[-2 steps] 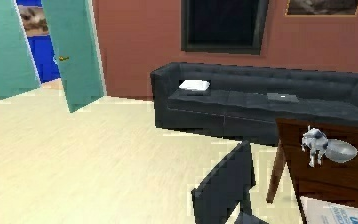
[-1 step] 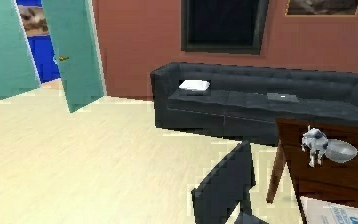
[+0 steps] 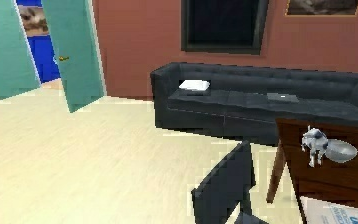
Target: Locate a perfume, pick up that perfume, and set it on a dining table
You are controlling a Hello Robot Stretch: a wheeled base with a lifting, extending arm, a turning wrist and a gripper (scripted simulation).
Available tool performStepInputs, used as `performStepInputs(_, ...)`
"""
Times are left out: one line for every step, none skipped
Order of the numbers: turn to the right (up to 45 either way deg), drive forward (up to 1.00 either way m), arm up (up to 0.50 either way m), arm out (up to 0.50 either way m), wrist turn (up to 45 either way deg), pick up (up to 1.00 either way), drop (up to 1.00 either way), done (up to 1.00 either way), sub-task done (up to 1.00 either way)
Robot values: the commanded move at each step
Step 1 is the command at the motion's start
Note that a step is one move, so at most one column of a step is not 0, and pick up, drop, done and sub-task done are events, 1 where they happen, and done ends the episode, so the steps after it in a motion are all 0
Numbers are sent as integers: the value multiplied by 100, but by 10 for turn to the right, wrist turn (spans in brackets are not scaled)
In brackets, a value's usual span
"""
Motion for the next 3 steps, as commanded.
performStepInputs(0,0,0,0,0,0,100,0,0)
performStepInputs(0,0,0,-10,0,0,0,0,0)
performStepInputs(0,0,0,0,0,0,0,100,0)
